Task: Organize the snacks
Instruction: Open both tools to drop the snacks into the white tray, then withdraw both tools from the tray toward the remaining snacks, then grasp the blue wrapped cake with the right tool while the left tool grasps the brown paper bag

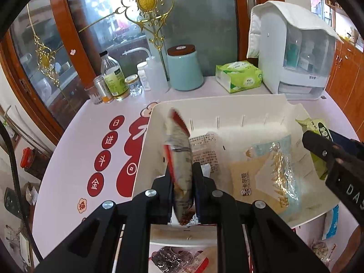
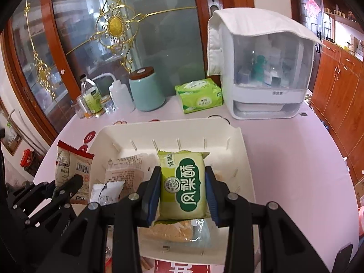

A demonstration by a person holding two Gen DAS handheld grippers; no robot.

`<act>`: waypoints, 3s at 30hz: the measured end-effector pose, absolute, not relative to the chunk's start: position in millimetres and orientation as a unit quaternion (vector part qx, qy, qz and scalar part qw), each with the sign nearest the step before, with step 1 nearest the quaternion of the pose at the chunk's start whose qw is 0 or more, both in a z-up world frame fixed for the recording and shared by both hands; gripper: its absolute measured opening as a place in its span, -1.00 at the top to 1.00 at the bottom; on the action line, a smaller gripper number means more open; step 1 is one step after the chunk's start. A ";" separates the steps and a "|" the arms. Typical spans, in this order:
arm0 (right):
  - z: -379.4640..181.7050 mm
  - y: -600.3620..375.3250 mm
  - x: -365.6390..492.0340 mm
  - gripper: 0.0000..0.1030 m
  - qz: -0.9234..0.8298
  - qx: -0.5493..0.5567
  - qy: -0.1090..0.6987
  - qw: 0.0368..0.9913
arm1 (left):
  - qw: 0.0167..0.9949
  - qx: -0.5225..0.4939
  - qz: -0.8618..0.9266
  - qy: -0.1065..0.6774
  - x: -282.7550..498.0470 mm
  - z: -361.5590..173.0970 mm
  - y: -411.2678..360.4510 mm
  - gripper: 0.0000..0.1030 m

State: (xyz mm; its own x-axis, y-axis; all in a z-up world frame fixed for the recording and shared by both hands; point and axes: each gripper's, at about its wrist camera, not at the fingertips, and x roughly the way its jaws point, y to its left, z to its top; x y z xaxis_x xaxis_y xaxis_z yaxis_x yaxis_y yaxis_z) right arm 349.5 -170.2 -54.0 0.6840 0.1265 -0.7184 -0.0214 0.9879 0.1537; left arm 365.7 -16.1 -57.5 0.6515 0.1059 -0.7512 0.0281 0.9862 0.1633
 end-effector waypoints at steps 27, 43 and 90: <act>45.8 -216.9 193.1 -0.14 0.073 -0.011 0.314 0.947 | 0.945 0.043 -0.044 0.323 207.6 70.8 -33.1 -0.52; 175.3 -288.9 105.0 -0.15 0.012 -0.085 0.271 0.959 | 0.947 0.048 -0.159 0.276 125.8 157.3 -99.6 -0.72; -164.9 -282.6 264.1 -0.20 0.042 0.030 0.563 0.825 | 0.809 0.110 -0.142 0.560 283.8 -184.8 -2.0 -0.59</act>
State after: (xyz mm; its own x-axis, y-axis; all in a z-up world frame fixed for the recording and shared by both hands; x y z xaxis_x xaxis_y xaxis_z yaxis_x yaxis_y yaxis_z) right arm 264.1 -282.6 -164.9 0.3629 0.1030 -0.9261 -0.0354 0.9947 0.0967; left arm 283.8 -2.0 -184.8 0.3325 -0.1059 -0.9371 0.3524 0.9357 0.0193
